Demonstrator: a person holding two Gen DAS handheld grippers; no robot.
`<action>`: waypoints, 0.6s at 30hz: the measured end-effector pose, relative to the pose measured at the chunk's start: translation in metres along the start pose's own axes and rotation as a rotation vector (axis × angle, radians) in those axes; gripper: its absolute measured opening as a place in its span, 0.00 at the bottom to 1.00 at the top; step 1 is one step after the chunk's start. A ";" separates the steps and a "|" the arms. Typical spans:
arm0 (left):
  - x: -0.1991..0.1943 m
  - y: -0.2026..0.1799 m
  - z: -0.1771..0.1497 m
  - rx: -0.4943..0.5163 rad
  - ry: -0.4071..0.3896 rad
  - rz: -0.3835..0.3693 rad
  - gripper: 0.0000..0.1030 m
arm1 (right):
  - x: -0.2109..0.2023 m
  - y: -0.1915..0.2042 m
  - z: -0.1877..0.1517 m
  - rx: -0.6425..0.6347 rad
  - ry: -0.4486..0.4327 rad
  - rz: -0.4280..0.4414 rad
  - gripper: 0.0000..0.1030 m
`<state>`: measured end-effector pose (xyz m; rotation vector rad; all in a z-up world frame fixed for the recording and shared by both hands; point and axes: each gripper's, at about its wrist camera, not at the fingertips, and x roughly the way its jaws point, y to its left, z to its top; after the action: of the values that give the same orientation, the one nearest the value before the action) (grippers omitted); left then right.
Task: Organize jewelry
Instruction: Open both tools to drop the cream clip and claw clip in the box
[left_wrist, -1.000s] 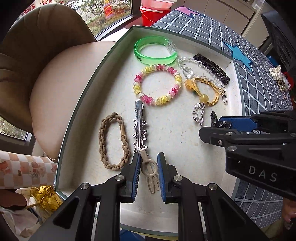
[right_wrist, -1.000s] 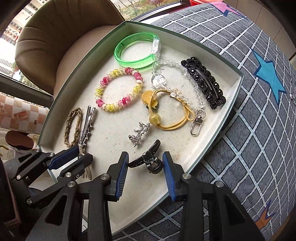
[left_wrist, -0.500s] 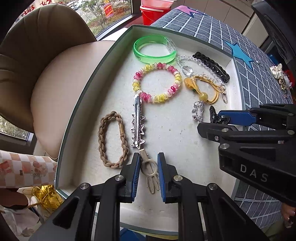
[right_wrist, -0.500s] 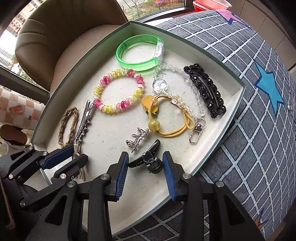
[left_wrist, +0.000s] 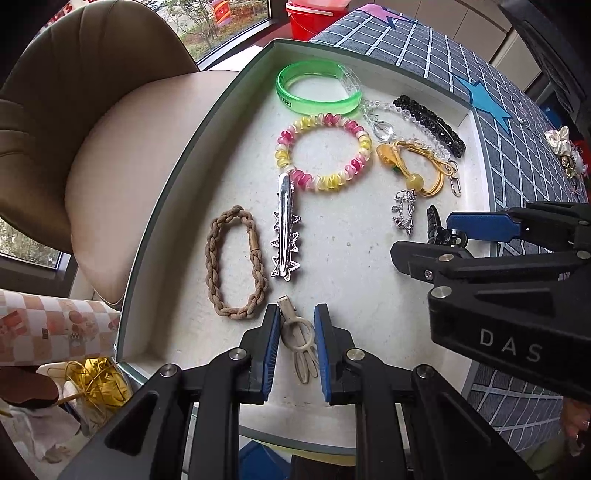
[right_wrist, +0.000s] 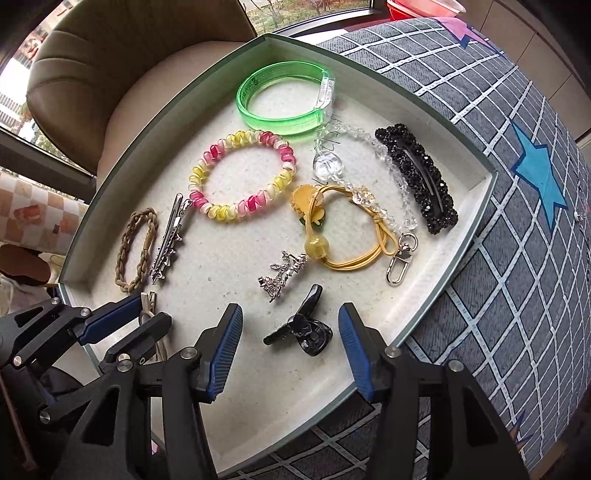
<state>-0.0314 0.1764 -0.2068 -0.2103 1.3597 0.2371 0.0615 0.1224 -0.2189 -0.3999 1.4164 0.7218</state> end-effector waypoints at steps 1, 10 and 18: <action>0.000 0.001 -0.001 0.002 0.000 0.002 0.25 | -0.001 0.000 0.000 0.006 -0.002 0.005 0.56; -0.001 0.005 -0.002 -0.008 0.008 0.019 0.26 | -0.042 -0.022 -0.003 0.078 -0.086 -0.007 0.56; -0.005 -0.008 0.002 0.039 -0.016 0.048 0.85 | -0.062 -0.039 -0.017 0.121 -0.084 -0.014 0.56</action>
<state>-0.0279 0.1690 -0.2016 -0.1435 1.3531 0.2518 0.0751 0.0697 -0.1671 -0.2820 1.3684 0.6310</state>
